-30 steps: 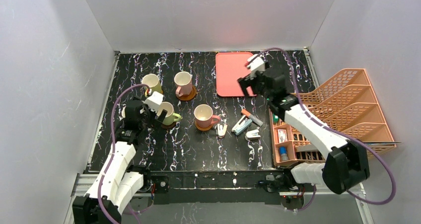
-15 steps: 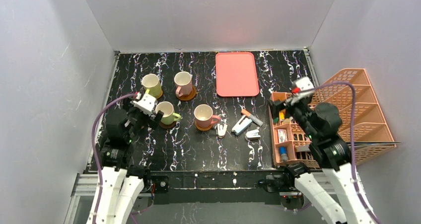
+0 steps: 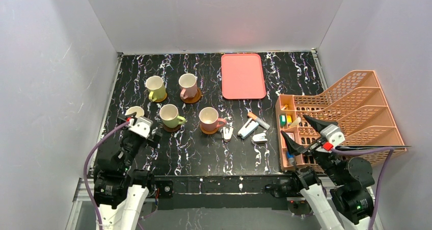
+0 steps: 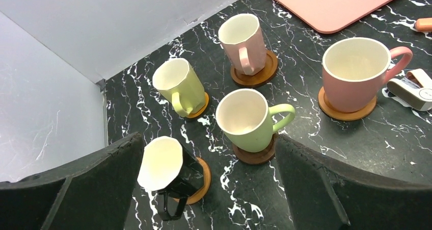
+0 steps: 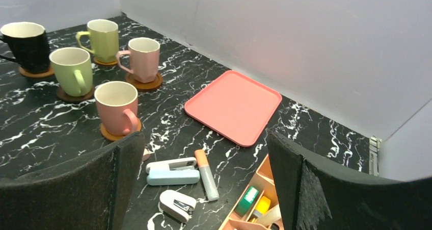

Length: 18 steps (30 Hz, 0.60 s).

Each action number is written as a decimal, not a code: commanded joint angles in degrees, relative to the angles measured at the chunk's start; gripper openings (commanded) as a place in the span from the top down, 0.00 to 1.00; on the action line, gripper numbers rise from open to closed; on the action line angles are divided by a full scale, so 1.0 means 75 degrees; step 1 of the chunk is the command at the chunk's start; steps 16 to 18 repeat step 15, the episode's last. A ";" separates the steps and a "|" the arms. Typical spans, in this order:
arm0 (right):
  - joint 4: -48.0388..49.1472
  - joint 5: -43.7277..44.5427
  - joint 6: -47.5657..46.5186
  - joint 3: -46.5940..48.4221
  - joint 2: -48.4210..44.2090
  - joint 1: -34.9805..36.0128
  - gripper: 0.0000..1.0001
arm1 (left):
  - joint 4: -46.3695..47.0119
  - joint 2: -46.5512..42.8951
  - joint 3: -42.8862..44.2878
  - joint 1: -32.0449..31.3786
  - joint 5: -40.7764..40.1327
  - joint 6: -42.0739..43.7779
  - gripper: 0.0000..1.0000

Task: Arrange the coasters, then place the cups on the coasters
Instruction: Reset both arms

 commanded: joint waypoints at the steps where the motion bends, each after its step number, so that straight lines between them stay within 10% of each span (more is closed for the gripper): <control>1: -0.0071 -0.0326 0.0448 0.0095 -0.0187 -0.0009 0.02 | -0.0338 -0.0201 -0.0010 0.0023 0.0268 -0.0032 0.02; 18: -0.0287 -0.0513 0.0705 0.0005 -0.0194 0.0013 0.02 | -0.0517 -0.0622 -0.0140 0.0046 0.0763 0.0198 0.02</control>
